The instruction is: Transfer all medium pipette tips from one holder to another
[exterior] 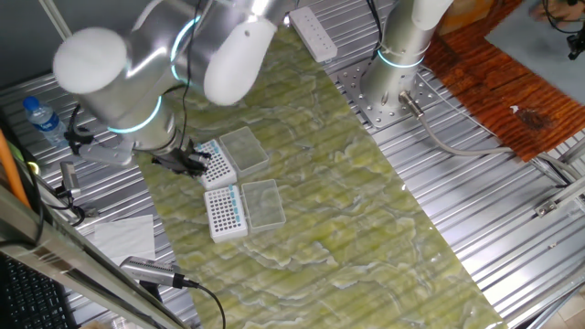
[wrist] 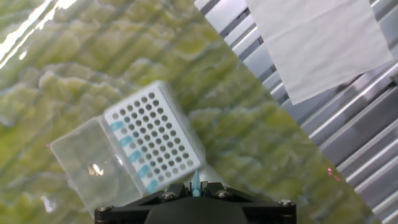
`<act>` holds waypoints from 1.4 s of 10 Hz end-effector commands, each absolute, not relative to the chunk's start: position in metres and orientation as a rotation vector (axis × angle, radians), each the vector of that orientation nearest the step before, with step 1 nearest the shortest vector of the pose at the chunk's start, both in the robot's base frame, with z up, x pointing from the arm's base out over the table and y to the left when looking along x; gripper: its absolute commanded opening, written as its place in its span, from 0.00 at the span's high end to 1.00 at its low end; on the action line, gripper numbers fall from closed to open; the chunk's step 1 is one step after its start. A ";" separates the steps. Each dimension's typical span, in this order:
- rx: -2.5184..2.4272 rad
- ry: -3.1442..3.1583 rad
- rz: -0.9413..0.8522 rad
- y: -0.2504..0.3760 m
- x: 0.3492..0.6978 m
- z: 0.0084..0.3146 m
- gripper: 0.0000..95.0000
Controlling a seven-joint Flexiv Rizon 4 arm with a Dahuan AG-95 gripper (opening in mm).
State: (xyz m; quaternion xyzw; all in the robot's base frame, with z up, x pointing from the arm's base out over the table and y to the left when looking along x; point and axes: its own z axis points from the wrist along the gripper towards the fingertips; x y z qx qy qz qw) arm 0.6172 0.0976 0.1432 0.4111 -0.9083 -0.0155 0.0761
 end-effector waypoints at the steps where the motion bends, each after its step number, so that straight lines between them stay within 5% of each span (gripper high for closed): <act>1: 1.235 -2.729 -0.044 0.098 0.614 0.141 1.00; 14: 1.229 -2.759 -0.033 0.103 0.598 0.123 1.00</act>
